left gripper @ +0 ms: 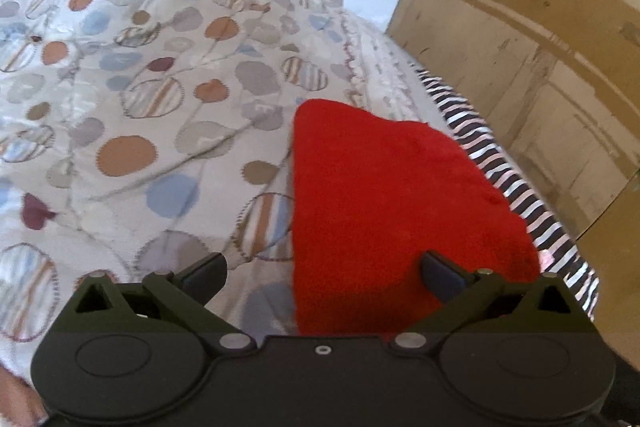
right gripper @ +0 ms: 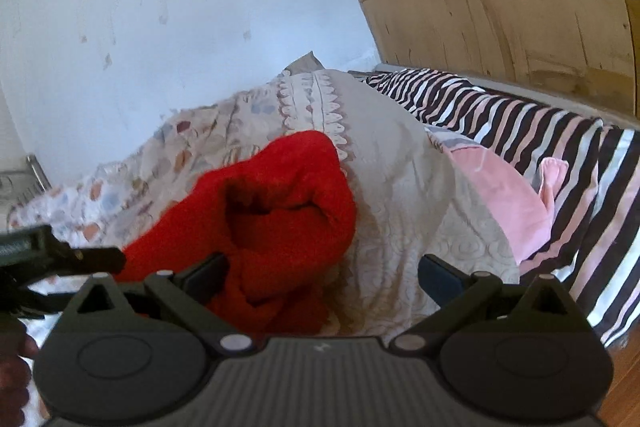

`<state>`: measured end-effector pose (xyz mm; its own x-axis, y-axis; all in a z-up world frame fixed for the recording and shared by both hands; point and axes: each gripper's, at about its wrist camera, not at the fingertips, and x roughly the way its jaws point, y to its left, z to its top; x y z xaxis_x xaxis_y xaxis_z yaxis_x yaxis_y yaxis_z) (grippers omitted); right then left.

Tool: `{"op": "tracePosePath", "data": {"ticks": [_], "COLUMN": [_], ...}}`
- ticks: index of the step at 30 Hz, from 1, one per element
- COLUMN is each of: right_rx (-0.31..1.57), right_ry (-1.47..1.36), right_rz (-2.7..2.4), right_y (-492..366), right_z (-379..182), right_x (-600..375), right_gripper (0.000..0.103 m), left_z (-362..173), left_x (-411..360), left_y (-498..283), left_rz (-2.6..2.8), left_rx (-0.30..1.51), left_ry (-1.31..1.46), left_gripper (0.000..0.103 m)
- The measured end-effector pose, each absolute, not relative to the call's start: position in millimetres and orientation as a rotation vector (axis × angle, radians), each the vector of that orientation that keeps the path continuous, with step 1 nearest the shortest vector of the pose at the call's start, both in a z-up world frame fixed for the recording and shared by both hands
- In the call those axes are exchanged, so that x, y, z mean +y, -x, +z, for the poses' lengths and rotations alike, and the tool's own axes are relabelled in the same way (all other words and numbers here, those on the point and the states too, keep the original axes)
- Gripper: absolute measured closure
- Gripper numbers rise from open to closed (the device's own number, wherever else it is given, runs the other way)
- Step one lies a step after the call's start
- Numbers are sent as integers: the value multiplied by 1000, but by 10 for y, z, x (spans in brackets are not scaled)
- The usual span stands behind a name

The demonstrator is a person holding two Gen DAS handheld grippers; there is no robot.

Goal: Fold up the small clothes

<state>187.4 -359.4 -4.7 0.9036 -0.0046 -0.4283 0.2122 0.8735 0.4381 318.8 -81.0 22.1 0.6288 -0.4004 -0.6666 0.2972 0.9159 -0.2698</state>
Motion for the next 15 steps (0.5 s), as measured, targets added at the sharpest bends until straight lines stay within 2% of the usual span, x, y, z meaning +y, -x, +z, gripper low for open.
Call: {"op": "tracePosePath", "data": {"ticks": [6, 15], "right_rx": [418, 436], "right_ry": [-614, -615], "right_rz": [-109, -167], "right_y": [-1715, -1524], "right_z": [41, 85], "right_x": [-3692, -3715], "right_gripper": [0, 0], "left_z": [331, 392], "left_x": [-705, -626], "left_y": [-3100, -3049], "left_rz": [-380, -335], "left_rx": [789, 746], "left_ry": [135, 72], "left_gripper": [1, 1]}}
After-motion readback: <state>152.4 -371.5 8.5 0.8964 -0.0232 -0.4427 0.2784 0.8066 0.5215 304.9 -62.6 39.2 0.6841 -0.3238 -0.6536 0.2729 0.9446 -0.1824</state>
